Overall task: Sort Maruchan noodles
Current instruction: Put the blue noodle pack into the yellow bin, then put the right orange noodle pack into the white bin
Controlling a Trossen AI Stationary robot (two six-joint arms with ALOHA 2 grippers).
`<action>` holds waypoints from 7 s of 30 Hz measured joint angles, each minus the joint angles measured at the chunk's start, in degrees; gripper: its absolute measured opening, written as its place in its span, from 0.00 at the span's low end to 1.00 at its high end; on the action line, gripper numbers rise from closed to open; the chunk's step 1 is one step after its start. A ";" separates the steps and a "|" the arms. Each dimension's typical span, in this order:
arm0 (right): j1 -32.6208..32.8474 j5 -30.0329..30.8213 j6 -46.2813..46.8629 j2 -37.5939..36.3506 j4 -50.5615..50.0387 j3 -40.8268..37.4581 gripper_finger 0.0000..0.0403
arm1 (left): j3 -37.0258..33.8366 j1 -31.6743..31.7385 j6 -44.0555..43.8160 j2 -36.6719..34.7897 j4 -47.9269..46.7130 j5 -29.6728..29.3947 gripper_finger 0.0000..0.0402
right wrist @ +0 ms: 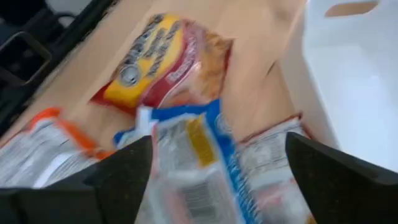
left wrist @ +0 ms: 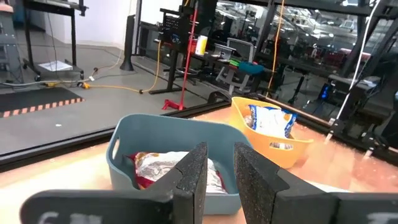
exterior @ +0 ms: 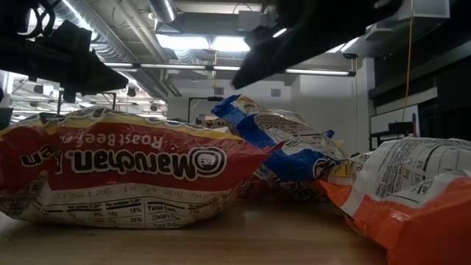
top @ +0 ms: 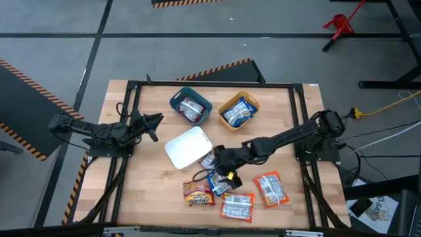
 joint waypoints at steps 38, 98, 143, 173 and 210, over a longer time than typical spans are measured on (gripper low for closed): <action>0.02 -2.16 8.35 7.91 -10.18 1.18 0.02 | 0.02 -0.02 -0.52 0.00 -2.25 0.19 0.18; -40.58 8.13 -66.51 4.67 -48.66 21.89 0.00 | 0.02 -0.02 -3.39 0.01 -2.58 -3.71 0.18; -24.10 -15.86 15.61 -1.88 -74.08 42.04 0.47 | 0.02 0.00 -3.02 0.01 -2.73 -0.16 0.18; 36.29 15.20 128.24 -12.46 -34.22 -12.52 0.85 | 0.02 0.00 -4.21 0.00 -2.67 4.36 0.18; 22.31 26.11 107.30 -4.54 -35.14 -10.26 0.00 | 0.02 0.00 -8.04 0.00 -2.54 4.78 0.18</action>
